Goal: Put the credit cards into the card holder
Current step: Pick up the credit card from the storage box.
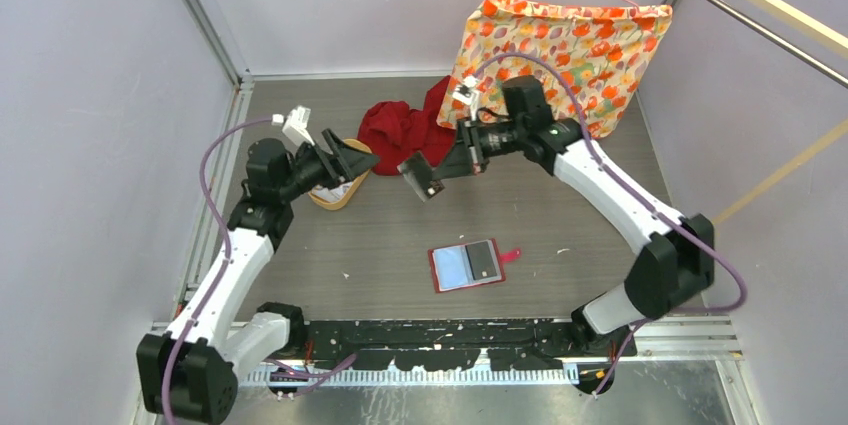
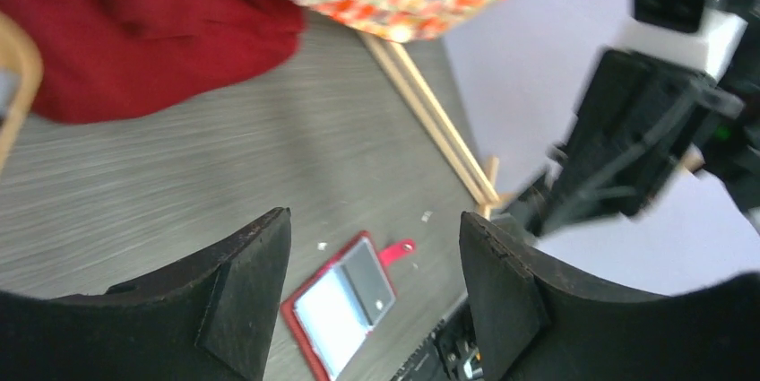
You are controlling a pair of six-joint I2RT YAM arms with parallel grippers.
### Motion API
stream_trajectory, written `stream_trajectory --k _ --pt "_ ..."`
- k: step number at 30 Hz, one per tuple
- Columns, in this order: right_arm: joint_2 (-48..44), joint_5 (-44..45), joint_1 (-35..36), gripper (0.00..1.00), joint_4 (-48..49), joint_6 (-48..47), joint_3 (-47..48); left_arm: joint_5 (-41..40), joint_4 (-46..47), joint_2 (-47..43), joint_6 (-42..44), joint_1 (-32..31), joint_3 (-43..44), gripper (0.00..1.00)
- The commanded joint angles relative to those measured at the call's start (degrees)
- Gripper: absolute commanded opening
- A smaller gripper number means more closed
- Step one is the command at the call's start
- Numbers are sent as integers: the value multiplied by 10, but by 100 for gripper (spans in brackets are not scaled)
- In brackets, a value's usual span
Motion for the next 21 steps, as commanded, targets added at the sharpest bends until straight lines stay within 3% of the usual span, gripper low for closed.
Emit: stream_trajectory --k 1,4,8,14,21 --pt "-91 -45 -41 1 142 76 -75 36 179 -55 -56 -62 -44 70" --pt "-124 -67 -78 1 182 118 -113 30 224 -80 -85 -94 -75 70" --pt "-140 -89 -106 1 211 139 -150 31 412 -57 -139 -143 -123 71" --pt "-152 -116 -129 1 271 184 -168 12 452 46 -135 -230 -68 69" --pt "-149 -128 -131 1 314 203 -183 -9 464 96 -137 -255 -35 62"
